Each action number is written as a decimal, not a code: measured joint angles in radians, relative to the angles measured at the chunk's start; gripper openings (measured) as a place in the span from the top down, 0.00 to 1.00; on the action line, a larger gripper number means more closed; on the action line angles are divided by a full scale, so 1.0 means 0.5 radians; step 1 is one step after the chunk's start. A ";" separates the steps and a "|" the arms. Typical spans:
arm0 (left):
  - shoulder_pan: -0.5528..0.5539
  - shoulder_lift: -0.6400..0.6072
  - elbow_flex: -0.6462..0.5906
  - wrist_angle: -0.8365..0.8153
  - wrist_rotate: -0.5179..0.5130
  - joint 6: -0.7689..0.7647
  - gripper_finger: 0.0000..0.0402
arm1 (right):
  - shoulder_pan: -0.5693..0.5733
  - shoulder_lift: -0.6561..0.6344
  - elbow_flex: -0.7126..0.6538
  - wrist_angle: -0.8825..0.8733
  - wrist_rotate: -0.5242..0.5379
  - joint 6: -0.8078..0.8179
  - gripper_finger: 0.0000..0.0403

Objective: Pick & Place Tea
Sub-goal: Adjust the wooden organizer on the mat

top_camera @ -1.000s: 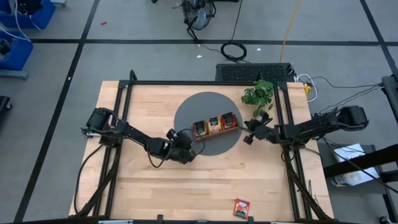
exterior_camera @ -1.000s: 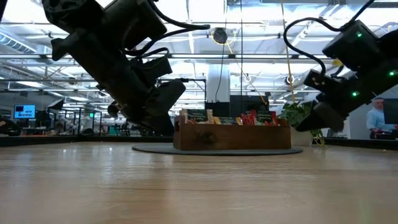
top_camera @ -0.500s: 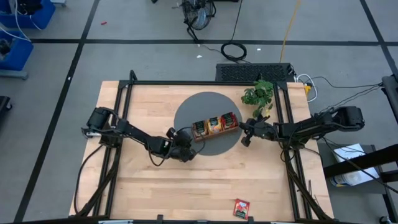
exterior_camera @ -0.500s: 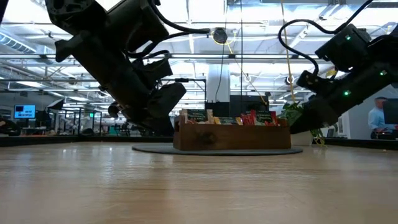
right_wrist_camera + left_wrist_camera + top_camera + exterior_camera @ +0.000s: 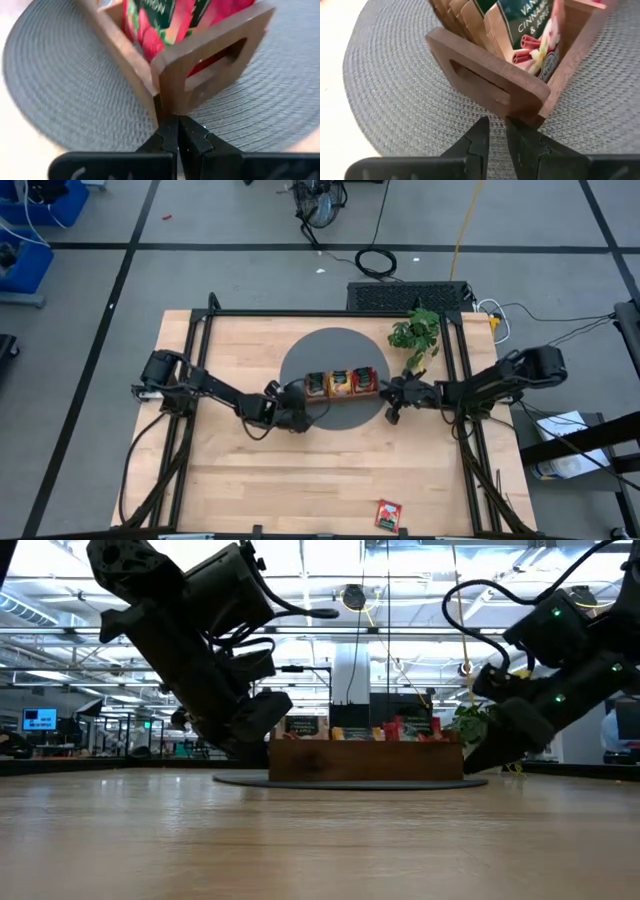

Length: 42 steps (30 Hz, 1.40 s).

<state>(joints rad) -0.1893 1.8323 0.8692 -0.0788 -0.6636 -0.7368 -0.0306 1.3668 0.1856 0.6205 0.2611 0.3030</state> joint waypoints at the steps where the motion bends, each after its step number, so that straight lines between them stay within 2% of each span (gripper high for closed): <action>1: 0.008 -0.001 0.000 -0.010 -0.003 0.001 0.82 | 0.027 0.023 -0.001 0.028 0.000 0.006 1.00; 12: 0.015 -0.020 -0.003 -0.083 -0.006 -0.018 0.82 | 0.157 0.091 -0.004 0.148 0.046 0.006 1.00; 20: -0.126 -0.220 0.000 -0.209 -0.184 -0.038 0.82 | 0.158 0.032 -0.001 0.157 0.044 0.001 1.00; 25: -0.154 -0.263 0.000 -0.299 -0.172 -0.106 0.82 | 0.210 -0.013 0.001 0.172 0.044 -0.001 1.00; 27: -0.147 -0.263 0.000 -0.316 -0.105 -0.126 0.82 | 0.225 -0.027 0.002 0.167 0.044 -0.001 1.00; 33: -0.133 -0.187 0.000 -0.305 0.021 -0.172 0.82 | 0.236 -0.029 0.005 0.131 0.044 0.048 1.00; 42: -0.133 0.029 0.006 -0.182 0.085 -0.101 0.82 | 0.236 -0.030 0.011 -0.034 0.044 0.209 1.00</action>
<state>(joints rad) -0.2558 1.8470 0.8722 -0.1696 -0.6211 -0.7872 0.0875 1.3518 0.1913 0.6036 0.2832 0.4075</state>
